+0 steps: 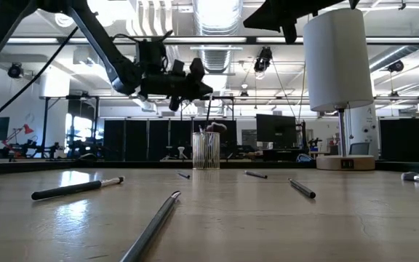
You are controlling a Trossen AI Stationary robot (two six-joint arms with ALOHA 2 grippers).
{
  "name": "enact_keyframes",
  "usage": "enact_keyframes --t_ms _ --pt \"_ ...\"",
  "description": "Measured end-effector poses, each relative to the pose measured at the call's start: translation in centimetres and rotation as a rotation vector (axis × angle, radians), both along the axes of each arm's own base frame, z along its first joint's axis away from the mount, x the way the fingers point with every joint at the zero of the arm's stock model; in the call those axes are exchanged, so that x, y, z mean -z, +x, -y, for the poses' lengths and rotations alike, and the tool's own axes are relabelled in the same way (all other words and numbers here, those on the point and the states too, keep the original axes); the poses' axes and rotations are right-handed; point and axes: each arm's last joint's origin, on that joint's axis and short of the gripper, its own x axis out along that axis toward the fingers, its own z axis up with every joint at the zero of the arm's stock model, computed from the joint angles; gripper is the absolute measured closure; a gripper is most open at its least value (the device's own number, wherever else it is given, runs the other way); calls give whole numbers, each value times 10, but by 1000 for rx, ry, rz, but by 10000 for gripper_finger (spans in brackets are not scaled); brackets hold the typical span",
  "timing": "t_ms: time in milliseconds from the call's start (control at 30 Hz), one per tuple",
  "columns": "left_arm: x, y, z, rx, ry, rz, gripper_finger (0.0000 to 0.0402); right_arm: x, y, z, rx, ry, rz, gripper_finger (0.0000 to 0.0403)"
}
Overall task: Put items in baskets/containers
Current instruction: Put the black lash brush into the yellow pen holder
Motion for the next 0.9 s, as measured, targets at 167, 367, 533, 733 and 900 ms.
enact_keyframes --t_ms 167,367,533,733,900 --pt "6 -2 -8 -40 22 -24 401 0 0 0 -1 -10 -4 394" --pt "7 3 -18 -61 56 -22 401 0 0 1 2 -22 -9 394" --pt "-3 11 -25 -54 85 21 401 0 -1 2 7 -18 -8 394" --pt "4 12 -26 -43 55 -18 401 0 -1 2 9 -11 -9 394" --pt "23 7 -21 -42 23 -79 401 1 -1 3 15 -5 -19 394"
